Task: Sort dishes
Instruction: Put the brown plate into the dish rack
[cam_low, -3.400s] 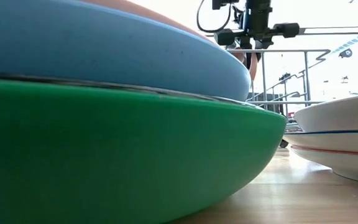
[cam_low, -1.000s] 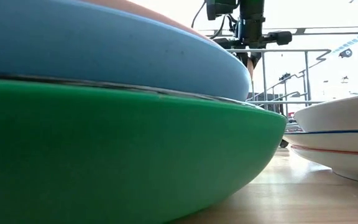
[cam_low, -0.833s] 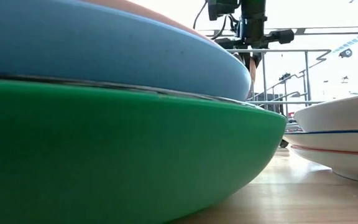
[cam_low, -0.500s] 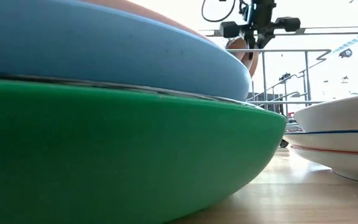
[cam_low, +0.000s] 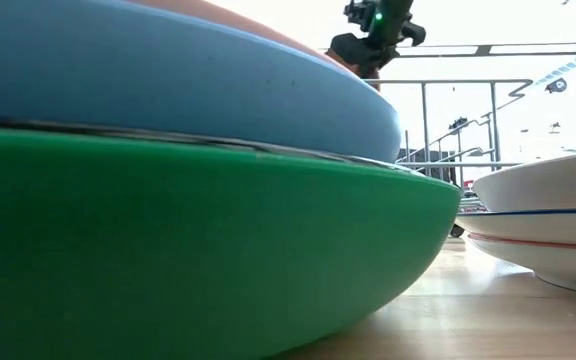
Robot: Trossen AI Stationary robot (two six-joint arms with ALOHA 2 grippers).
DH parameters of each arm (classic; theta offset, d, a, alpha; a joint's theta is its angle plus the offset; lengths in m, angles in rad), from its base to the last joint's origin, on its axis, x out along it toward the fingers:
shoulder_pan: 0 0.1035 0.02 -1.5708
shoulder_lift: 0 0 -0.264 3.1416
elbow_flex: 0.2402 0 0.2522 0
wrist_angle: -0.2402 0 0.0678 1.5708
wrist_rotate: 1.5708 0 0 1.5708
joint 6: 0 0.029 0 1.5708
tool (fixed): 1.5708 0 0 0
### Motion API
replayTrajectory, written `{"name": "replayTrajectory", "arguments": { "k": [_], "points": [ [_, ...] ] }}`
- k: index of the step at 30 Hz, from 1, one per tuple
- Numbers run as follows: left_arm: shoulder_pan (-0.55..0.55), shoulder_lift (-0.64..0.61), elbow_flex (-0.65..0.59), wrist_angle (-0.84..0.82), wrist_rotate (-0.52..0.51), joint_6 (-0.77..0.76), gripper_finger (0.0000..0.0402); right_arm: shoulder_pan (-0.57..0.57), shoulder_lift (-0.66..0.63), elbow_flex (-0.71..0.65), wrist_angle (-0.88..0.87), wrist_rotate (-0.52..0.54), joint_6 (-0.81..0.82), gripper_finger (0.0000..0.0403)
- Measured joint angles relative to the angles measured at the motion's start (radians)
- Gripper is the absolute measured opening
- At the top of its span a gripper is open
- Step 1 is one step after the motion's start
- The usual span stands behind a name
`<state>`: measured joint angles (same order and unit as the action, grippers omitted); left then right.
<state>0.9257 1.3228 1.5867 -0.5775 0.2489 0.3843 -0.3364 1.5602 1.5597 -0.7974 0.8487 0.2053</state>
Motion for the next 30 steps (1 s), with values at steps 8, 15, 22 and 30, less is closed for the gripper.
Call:
{"name": "replayTrajectory", "arguments": {
  "k": [8,15,22,30],
  "points": [
    [0.0,0.0,0.0,-0.032,0.0,0.006,0.0279,-0.21,-0.037,-0.003,0.136,-0.474,-0.452,0.0045],
    [0.0,0.0,0.0,-0.033,-0.001,0.008,0.0279,-0.294,-0.026,-0.01,0.139,-0.584,-0.586,0.0045],
    [0.0,0.0,0.0,-0.033,-0.001,0.008,0.0279,-0.312,0.003,-0.025,0.137,-0.622,-0.626,0.0045],
    [0.0,0.0,0.0,-0.032,-0.002,0.008,0.0279,-0.315,0.012,-0.037,0.14,-0.622,-0.637,0.0045]
  ]
}}
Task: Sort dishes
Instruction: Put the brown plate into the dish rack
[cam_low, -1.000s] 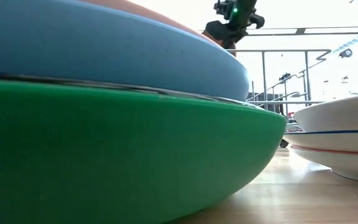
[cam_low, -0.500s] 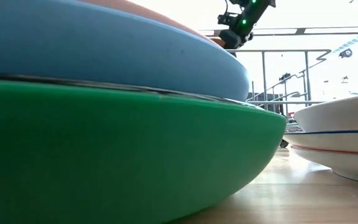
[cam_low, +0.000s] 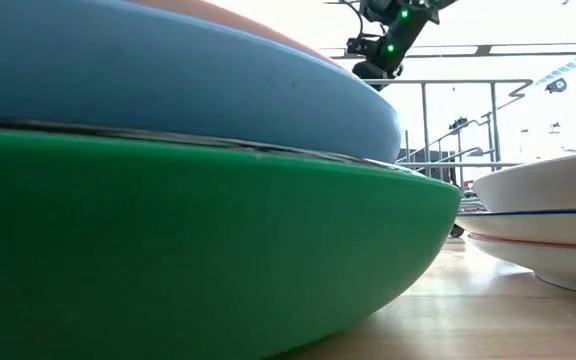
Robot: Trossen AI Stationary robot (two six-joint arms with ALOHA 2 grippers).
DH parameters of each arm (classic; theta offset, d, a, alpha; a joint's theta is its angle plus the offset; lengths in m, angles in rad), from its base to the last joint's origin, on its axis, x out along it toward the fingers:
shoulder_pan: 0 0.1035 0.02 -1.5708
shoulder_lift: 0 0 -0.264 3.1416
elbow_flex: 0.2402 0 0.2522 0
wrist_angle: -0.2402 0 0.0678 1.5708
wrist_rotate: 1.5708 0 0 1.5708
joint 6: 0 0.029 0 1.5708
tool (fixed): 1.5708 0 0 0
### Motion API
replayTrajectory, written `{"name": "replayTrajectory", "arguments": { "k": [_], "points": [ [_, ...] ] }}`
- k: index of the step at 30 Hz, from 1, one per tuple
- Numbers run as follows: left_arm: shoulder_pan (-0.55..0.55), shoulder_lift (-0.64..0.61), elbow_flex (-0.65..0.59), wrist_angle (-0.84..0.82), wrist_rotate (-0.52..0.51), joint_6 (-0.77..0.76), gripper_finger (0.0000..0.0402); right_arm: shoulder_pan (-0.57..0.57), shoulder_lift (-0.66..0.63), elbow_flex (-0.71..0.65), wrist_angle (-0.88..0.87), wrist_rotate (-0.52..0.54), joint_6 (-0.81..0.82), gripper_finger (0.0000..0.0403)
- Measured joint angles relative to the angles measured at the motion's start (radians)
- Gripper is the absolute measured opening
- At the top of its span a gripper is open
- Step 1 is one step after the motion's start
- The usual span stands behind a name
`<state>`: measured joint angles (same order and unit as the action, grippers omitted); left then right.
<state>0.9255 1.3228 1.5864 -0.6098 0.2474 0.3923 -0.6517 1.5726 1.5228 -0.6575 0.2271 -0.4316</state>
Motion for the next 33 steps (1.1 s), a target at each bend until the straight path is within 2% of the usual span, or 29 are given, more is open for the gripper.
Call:
{"name": "replayTrajectory", "arguments": {
  "k": [11,29,33],
  "points": [
    [0.0,0.0,0.0,0.0,0.0,-0.006,0.0279,-0.015,0.008,-0.086,0.049,0.01,0.001,0.0045],
    [0.0,0.0,-0.01,0.0,-0.001,-0.008,0.0279,-0.019,0.103,-0.09,0.057,0.01,-0.003,0.0045],
    [0.0,0.0,-0.01,0.001,-0.001,-0.008,0.0279,-0.021,0.105,-0.09,0.06,0.02,0.017,0.0083]
  ]
}}
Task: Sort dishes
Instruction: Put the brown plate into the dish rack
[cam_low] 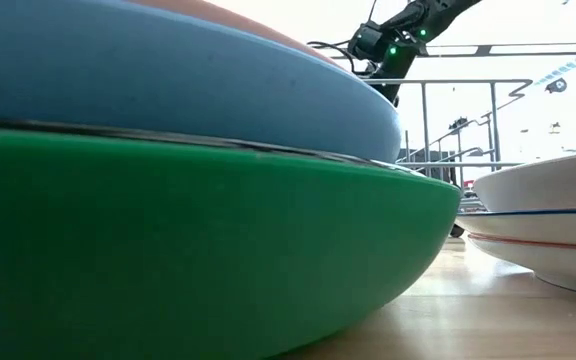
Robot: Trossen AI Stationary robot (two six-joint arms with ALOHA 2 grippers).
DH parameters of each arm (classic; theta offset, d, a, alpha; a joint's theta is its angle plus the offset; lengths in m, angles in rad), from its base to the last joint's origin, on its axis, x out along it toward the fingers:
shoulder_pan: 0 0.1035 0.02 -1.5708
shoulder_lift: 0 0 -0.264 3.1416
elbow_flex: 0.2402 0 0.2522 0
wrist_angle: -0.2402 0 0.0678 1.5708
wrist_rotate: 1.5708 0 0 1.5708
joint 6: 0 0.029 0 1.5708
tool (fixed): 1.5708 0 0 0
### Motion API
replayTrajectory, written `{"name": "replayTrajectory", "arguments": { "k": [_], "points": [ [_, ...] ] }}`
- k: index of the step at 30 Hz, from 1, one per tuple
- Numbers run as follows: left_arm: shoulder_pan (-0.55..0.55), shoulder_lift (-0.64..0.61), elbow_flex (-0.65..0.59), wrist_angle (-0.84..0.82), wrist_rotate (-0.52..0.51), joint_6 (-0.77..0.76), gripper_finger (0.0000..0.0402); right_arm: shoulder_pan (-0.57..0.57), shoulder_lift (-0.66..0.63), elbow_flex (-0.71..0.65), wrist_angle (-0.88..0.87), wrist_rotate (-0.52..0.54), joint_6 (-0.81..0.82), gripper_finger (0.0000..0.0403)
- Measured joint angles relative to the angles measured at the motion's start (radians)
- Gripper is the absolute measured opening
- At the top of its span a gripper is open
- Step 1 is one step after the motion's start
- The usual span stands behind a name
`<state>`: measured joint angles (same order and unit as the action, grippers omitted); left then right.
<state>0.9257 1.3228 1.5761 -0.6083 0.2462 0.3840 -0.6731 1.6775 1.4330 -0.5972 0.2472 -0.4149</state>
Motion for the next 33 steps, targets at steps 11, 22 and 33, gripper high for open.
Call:
{"name": "replayTrajectory", "arguments": {
  "k": [11,22,33],
  "points": [
    [0.0,0.0,0.0,0.002,0.0,0.0,0.0279,0.0,-0.001,0.0,0.0,0.018,0.003,0.0089],
    [0.0,0.0,0.0,0.0,0.0,0.0,0.0279,0.0,-0.019,0.0,-0.01,0.02,0.038,0.0063],
    [0.0,0.0,0.0,0.001,0.0,-0.008,0.0279,-0.002,-0.034,0.0,-0.027,0.017,0.082,0.0115]
  ]
}}
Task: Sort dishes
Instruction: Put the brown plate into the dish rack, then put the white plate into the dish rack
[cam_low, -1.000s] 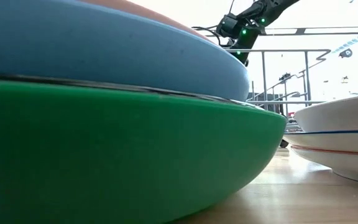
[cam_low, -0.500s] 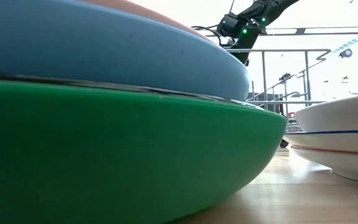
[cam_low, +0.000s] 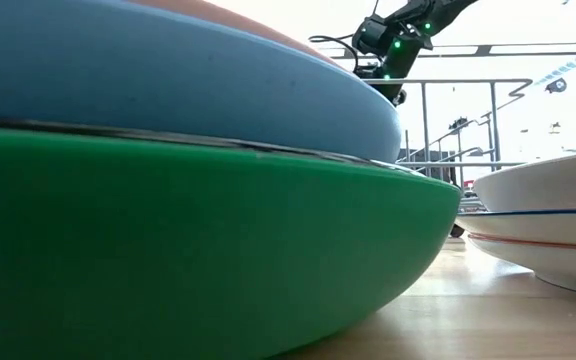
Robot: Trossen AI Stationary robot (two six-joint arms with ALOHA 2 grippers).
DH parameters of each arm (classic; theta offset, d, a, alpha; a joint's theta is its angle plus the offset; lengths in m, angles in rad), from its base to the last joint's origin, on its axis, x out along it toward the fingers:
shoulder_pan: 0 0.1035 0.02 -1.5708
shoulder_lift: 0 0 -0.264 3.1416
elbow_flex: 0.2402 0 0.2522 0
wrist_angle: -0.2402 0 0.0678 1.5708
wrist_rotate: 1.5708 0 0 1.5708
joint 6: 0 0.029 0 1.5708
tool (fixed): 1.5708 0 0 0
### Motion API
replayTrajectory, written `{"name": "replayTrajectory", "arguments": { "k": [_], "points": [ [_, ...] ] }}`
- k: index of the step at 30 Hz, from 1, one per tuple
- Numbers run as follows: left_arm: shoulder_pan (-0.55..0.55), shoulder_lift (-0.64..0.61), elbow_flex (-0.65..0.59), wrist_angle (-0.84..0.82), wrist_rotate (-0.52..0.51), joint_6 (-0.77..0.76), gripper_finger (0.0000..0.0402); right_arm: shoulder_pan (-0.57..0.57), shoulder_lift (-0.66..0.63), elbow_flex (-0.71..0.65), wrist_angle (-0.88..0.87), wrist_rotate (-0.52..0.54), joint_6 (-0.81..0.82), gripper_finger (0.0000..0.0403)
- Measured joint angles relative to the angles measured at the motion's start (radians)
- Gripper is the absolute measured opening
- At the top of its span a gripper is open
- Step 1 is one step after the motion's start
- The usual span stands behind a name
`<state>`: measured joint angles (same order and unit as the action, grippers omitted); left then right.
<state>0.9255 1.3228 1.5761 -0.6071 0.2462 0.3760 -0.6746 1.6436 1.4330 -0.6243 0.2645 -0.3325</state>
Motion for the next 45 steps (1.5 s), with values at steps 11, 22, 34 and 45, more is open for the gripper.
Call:
{"name": "replayTrajectory", "arguments": {
  "k": [11,22,34,45],
  "points": [
    [0.0,0.0,0.0,0.0,0.0,-0.013,0.0279,0.001,-0.065,0.0,-0.071,0.022,0.061,0.019],
    [-0.027,0.0,-0.002,-0.069,0.335,-0.032,0.0279,0.109,-0.173,0.0,-0.162,-0.107,0.169,0.0217],
    [-0.289,0.0,-0.034,-0.074,0.243,-0.072,0.0279,0.43,-0.274,-0.006,-0.272,-0.102,0.266,0.0195],
    [-0.475,-0.053,-0.19,0.035,0.076,-0.171,0.0279,0.813,-0.436,-0.196,-0.32,0.067,0.639,0.0195]
  ]
}}
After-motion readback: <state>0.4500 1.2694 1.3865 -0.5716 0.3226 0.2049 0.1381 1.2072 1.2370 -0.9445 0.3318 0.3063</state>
